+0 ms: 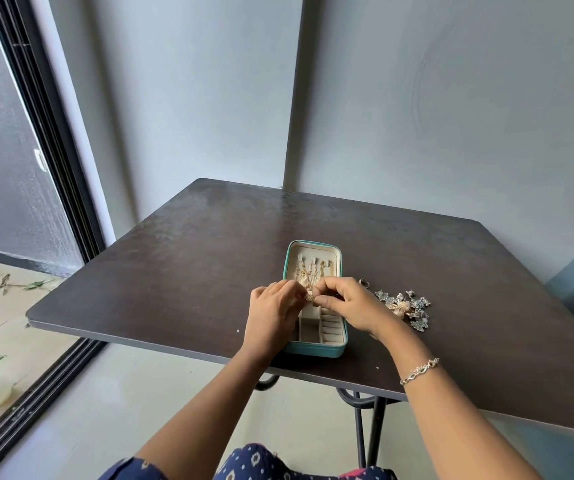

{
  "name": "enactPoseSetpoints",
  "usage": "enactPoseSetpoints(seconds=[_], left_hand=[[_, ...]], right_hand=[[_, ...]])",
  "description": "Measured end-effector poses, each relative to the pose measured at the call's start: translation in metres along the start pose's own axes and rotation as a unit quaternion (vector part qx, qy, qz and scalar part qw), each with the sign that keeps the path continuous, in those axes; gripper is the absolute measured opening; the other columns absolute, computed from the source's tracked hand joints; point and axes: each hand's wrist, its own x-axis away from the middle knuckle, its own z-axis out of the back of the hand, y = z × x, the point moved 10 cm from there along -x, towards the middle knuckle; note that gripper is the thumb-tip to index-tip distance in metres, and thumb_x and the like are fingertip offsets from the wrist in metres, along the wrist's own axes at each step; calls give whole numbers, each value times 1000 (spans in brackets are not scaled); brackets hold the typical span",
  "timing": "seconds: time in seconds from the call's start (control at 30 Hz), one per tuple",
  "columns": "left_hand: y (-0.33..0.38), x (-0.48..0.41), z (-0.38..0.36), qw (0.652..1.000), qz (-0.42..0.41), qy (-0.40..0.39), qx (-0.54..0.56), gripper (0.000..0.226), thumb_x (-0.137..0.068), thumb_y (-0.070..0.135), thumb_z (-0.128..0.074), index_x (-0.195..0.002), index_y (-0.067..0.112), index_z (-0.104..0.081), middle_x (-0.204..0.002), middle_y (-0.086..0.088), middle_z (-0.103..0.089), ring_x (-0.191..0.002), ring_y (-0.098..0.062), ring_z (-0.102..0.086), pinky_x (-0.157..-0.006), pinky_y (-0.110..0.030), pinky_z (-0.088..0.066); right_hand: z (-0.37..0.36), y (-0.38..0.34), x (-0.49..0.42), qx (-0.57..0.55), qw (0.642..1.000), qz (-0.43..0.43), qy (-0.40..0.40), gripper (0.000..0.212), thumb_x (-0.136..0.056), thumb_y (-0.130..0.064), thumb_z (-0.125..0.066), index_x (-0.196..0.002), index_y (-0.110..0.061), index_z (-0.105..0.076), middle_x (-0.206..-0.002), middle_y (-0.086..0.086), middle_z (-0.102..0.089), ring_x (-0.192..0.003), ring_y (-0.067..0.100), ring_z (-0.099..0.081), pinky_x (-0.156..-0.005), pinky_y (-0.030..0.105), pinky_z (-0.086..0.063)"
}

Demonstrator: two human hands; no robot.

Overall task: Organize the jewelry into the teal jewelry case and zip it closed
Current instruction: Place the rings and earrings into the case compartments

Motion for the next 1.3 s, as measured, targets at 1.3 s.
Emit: enactPoseSetpoints(seconds=[1.3], left_hand=[[-10,0,-3,998,68,-7,0,27,-90,16,-51,-116,12,-52,-126,-7,-48,-119,-23,-39,-99,-37,-37]], right_hand=[[47,20,27,40,975,40,215,10,-71,-7,-76,-77,-15,-72,-79,-10,-59,-69,5,-54,-63,9,-39]])
